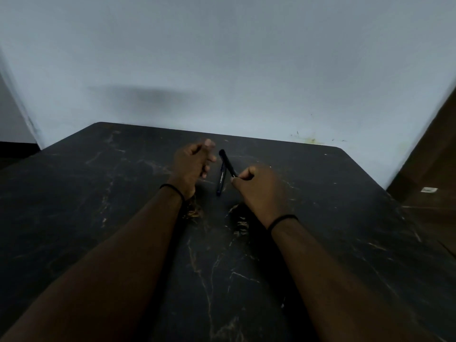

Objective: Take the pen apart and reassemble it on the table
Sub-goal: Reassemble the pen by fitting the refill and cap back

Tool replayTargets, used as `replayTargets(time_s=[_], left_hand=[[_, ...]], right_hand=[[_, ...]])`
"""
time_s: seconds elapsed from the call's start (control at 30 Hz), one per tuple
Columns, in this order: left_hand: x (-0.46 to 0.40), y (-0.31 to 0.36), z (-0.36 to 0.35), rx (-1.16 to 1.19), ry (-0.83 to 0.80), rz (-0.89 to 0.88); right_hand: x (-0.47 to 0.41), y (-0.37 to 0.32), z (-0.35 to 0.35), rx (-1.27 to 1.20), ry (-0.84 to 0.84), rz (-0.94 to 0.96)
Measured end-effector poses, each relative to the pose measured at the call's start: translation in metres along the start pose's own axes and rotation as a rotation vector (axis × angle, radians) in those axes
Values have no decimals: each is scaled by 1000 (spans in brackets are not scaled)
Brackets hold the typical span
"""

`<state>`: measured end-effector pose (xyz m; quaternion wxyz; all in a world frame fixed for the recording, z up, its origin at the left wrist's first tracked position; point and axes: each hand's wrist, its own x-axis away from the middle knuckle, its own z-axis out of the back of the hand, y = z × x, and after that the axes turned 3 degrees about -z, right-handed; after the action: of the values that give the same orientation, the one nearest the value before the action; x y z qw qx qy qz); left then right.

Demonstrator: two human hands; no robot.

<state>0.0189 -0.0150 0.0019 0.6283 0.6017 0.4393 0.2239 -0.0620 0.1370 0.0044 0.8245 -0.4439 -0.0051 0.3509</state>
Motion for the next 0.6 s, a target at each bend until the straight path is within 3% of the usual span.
replayTargets(time_s=[0.17, 0.33, 0.6], left_hand=[[-5, -7, 4, -106, 267, 3], [-3, -7, -4, -184, 260, -26], [-9, -12, -4, -208, 261, -14]], right_hand=[[-5, 0, -2, 98, 45, -57], [-14, -10, -9, 278, 28, -93], [-21, -15, -26, 349, 61, -83]])
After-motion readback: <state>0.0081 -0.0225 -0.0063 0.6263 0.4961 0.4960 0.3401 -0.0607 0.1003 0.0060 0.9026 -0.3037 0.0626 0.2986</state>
